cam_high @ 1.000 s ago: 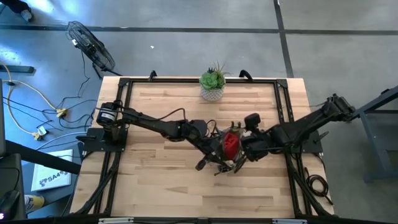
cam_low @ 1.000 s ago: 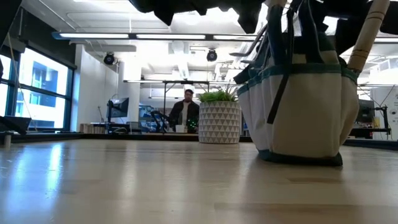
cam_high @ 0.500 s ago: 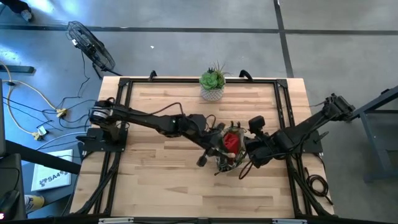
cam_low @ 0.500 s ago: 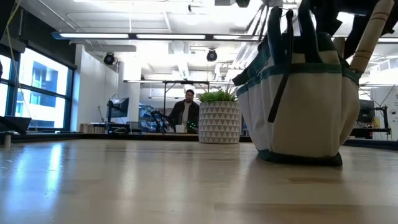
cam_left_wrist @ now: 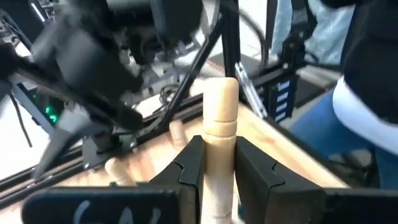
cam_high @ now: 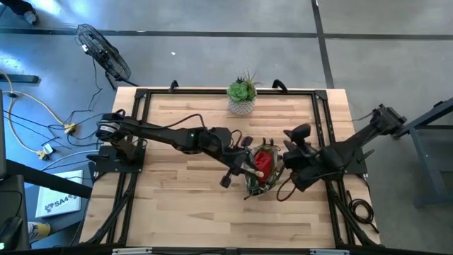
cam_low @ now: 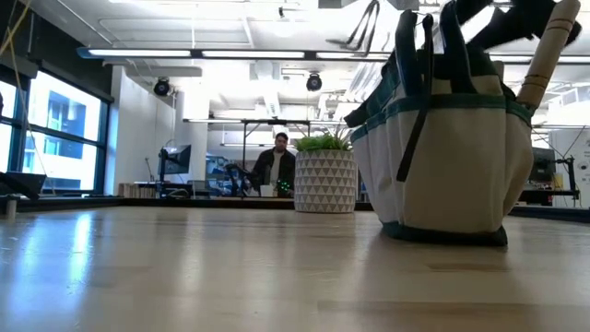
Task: Pick & Place Garden tools in Gardening bag
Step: Put the light brown hand rake into the white gardening bag
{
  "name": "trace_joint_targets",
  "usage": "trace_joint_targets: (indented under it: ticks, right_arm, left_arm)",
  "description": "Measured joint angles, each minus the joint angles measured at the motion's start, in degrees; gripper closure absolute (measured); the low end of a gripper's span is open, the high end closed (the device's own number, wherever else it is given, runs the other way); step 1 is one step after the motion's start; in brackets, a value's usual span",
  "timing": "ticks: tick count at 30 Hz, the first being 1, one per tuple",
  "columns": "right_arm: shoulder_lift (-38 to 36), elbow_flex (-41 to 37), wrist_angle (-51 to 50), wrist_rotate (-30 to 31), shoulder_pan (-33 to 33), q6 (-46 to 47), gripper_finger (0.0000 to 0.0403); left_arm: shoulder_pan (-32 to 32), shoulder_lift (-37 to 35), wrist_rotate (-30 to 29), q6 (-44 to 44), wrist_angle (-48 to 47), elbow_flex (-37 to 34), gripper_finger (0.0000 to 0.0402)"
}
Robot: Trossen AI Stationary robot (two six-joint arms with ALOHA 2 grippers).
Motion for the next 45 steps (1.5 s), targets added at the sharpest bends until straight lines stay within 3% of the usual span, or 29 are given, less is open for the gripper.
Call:
trace_joint_targets:
  ticks: [3, 9, 15, 20, 25, 29, 33, 37, 39, 43, 45]
  right_arm:
    - [-2.17, 0.0, 0.67, 1.62, 1.88, 1.55, 0.0174]
    - [-5.99, 0.0, 2.48, -7.15, 7.34, 15.45, 0.0174]
    - [-7.72, 0.0, 11.88, -9.92, 12.94, 23.04, 0.0174]
    - [-7.74, 0.0, 26.5, -9.32, 14.75, 18.23, 0.0174]
    - [-7.7, 0.0, 41.03, -9.21, 14.71, 10.51, 0.0174]
    - [-7.68, 0.0, 45.57, -9.77, 14.73, 7.37, 0.0174]
    - [-7.66, 0.0, 48.24, -9.46, 14.48, 4.51, 0.0174]
    - [-7.66, 0.0, 51.85, -9.65, 13.07, 1.37, 0.0174]
    - [-7.66, 0.0, 52.81, -10.14, 12.58, 0.63, 0.0174]
    - [-6.82, 0.0, 53.87, -12.14, 11.91, 0.51, 0.0174]
    - [-5.82, 0.0, 54.38, -12.46, 11.95, 0.83, 0.0174]
  left_arm:
    - [0.02, 0.04, -0.23, 3.32, -1.0, -0.02, 0.0349]
    - [0.02, 0.35, 1.16, 10.07, 9.2, 0.0, 0.0349]
    - [-1.14, -0.23, -3.01, 8.64, -2.36, -0.16, 0.0349]
    - [-5.64, -0.33, -7.47, 8.28, -2.89, -2.54, 0.0349]
    - [-9.55, -6.9, -18.17, 5.66, -6.46, -5.68, 0.0349]
    - [-14.41, -15.68, -31.0, -0.51, -18.96, -8.3, 0.0349]
    - [-21.61, -25.94, -42.86, -1.75, -18.5, -15.57, 0.0349]
    - [-24.77, -36.27, -50.77, -0.56, -5.24, -29.54, 0.0349]
    - [-24.19, -40.61, -51.45, 1.88, 8.65, -38.88, 0.0349]
    - [-18.38, -43.67, -36.6, 7.87, 42.46, -55.95, 0.0349]
    - [-14.59, -43.49, -31.57, 7.16, 53.55, -61.99, 0.0349]
